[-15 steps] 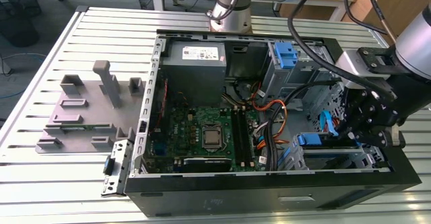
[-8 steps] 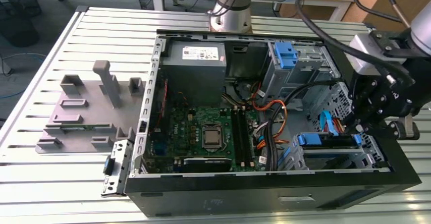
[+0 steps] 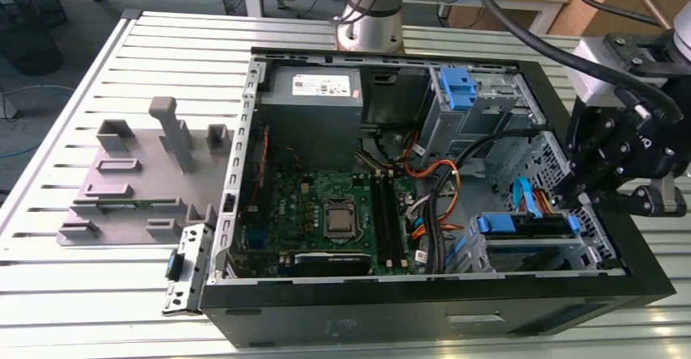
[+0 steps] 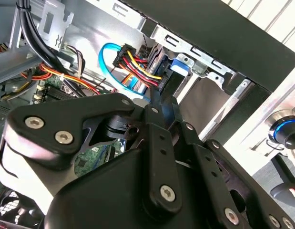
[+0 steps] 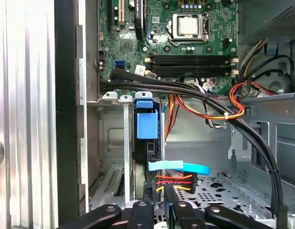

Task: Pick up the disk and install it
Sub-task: 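Insert the second disk wire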

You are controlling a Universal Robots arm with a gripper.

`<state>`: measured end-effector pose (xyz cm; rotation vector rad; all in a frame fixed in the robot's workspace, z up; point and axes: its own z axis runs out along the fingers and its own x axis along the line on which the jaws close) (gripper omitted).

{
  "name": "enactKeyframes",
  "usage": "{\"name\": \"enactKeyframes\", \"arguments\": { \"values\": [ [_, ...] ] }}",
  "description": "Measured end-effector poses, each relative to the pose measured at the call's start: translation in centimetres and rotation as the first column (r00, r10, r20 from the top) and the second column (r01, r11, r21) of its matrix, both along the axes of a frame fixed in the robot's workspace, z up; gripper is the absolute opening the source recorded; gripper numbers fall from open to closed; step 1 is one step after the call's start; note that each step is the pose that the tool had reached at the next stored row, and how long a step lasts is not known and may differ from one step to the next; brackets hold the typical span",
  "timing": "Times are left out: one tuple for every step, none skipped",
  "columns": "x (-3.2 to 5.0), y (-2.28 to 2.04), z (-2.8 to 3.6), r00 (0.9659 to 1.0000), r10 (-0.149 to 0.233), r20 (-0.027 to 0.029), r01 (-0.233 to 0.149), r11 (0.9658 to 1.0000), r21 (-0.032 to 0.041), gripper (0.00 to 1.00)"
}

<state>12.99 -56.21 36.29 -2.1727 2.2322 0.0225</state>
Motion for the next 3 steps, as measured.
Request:
{"name": "enactKeyframes", "arguments": {
  "values": [
    [0.0,0.0,0.05,1.0,0.0,0.0,0.0,1.0,0.0,0.24],
    [0.0,0.0,0.05,1.0,0.0,0.0,0.0,1.0,0.0,0.24],
    [0.0,0.0,0.06,1.0,0.0,0.0,0.0,1.0,0.0,0.24]
  ]
}}
